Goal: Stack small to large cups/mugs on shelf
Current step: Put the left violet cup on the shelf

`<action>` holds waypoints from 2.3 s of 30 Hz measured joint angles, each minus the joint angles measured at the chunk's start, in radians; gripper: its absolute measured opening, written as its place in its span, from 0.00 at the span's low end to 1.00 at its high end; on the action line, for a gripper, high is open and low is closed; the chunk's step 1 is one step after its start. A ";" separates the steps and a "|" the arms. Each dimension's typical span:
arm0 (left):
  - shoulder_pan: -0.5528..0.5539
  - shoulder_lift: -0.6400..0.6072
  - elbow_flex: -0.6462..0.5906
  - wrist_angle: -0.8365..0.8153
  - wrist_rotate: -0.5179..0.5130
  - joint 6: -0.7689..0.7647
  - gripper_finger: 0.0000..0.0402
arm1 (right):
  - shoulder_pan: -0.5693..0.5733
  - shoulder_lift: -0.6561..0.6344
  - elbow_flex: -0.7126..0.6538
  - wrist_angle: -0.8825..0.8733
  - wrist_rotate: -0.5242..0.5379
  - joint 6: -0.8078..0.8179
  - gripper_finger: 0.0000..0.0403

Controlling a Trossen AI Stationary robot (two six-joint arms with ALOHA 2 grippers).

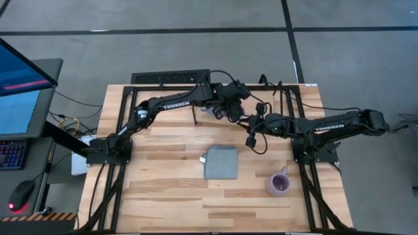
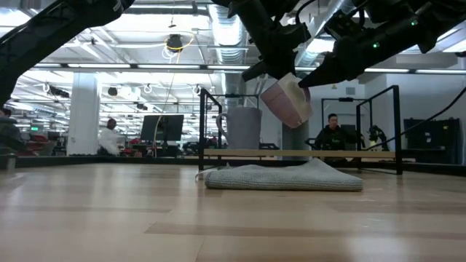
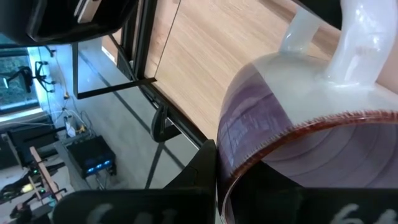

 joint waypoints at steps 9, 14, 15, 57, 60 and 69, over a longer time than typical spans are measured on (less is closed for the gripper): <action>-0.005 0.000 0.000 0.004 -0.005 0.013 0.01 | 0.000 0.000 0.000 -0.002 -0.013 0.001 0.19; -0.005 0.000 0.000 0.005 -0.008 0.017 0.01 | 0.000 0.000 0.000 -0.003 -0.015 0.001 0.13; -0.005 0.000 0.000 0.005 -0.007 0.019 0.01 | 0.000 0.000 0.000 -0.003 -0.017 0.000 0.12; -0.007 0.001 -0.005 -0.094 -0.034 0.010 0.01 | -0.015 0.114 0.002 0.117 -0.008 0.156 0.01; -0.007 0.001 -0.005 -0.092 -0.033 0.002 0.01 | -0.015 0.100 0.002 0.110 0.004 0.148 0.01; -0.011 0.000 -0.002 -0.080 -0.007 -0.015 0.01 | -0.015 0.012 0.001 0.087 0.066 0.122 0.02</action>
